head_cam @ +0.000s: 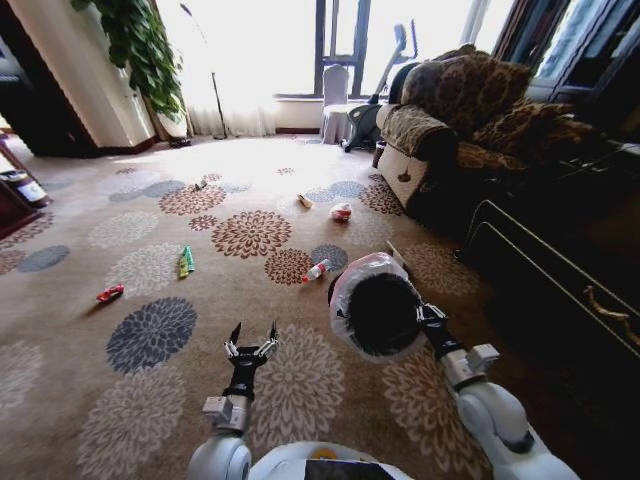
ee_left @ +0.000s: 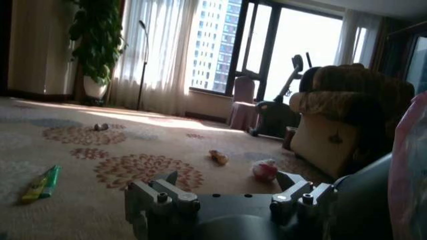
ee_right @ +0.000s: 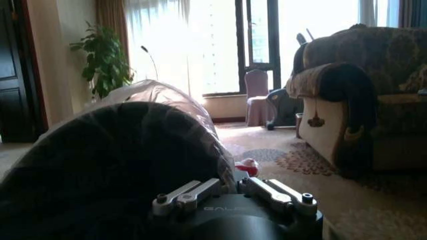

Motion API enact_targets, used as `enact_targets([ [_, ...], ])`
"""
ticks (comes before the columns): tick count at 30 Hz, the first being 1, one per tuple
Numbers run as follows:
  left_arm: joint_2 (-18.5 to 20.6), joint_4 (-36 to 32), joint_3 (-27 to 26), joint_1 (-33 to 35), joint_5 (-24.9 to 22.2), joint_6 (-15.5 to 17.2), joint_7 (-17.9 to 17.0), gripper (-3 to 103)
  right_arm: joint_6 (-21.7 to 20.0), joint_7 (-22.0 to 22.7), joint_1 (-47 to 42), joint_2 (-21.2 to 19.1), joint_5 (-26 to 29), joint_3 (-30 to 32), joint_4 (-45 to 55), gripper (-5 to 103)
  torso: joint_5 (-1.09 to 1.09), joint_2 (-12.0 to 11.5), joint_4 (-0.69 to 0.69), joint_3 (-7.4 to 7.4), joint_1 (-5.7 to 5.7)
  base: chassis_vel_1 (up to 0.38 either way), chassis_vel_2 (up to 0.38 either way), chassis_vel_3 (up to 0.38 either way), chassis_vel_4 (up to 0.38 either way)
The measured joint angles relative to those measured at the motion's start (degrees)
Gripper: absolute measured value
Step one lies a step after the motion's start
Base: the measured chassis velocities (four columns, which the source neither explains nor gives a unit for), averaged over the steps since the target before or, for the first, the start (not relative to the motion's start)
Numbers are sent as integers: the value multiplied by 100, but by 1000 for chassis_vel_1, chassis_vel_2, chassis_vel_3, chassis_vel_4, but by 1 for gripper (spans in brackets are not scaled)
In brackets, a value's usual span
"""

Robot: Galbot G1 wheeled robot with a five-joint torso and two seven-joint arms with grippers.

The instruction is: Pick up the trash from the ground and place it into the trash bin.

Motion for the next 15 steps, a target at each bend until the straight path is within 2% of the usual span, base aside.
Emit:
enact_targets([
  [8,1,44,-2,-47,-23,6,-4,97,-37,-2,8,43,-8,-38,-13,0,-1,0,2,1,1,-22,-8,27,14],
  [15,8,73,-2,-64,-28,8,-5,97,-37,-2,10,68,-23,-69,-22,0,-1,0,2,1,0,-159,-87,166,87],
])
